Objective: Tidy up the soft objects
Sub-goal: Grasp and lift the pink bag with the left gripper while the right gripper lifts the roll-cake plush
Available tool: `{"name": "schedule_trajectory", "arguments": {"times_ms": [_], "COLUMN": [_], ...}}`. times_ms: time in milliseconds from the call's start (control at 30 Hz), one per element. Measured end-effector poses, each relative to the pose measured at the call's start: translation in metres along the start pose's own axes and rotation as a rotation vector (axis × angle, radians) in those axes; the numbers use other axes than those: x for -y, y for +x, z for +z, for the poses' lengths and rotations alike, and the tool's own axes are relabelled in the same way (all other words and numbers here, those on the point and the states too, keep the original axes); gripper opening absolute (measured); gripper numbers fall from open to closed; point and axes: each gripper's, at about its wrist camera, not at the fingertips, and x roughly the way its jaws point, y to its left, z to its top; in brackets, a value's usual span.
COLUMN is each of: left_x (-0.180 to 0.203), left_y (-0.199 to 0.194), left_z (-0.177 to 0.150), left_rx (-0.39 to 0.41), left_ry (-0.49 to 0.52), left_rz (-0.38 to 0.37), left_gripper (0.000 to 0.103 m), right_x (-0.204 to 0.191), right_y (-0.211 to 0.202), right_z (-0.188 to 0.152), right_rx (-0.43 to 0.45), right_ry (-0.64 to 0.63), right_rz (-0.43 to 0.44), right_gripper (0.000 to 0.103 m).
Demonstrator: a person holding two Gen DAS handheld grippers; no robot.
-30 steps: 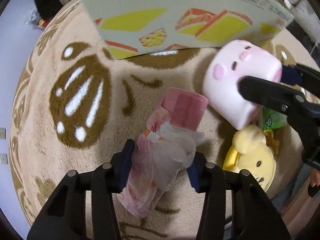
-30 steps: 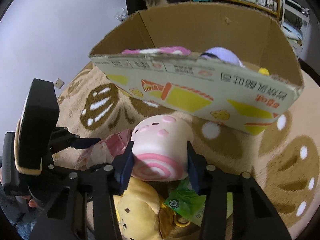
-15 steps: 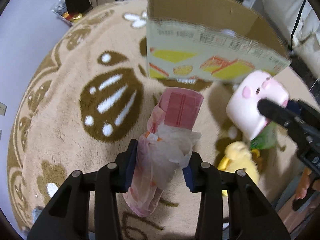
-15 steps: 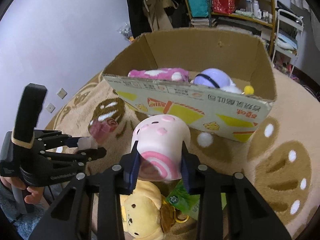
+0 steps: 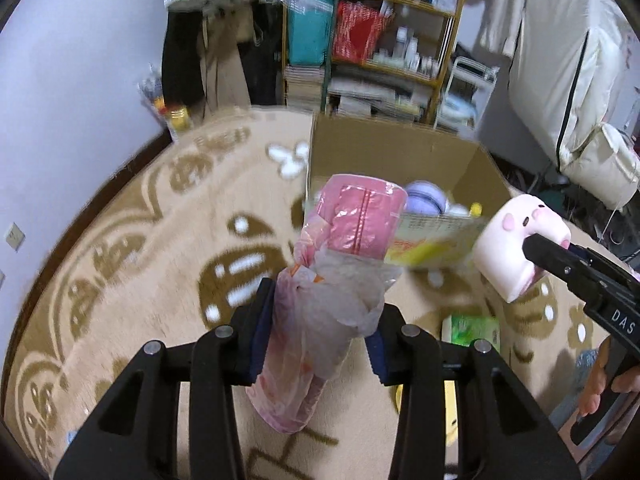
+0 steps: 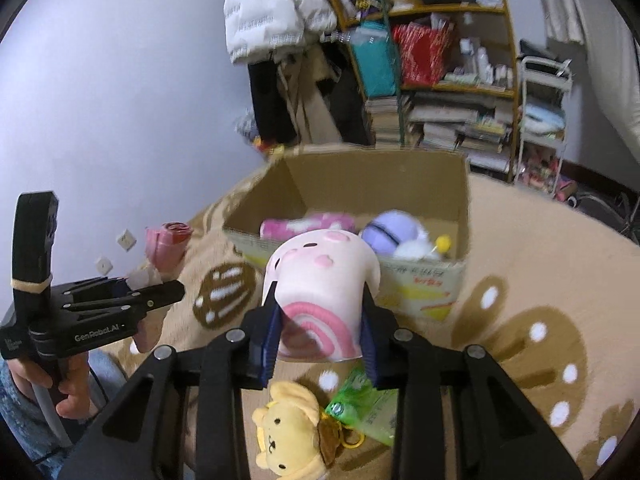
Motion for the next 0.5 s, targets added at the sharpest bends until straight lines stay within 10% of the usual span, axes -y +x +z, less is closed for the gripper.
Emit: {"name": "schedule_trajectory", "arguments": {"times_ms": [500], "left_x": [0.010], "left_y": [-0.019], "left_z": [0.030], "left_rx": [0.240], "left_ry": [0.023], "left_rz": [0.001], "left_gripper": [0.039], "right_x": [0.001], "right_y": [-0.039], "right_z": [0.024], "right_rx": [0.224], "right_ry": [-0.032], "right_rz": [-0.081], "right_gripper": [0.036]}}
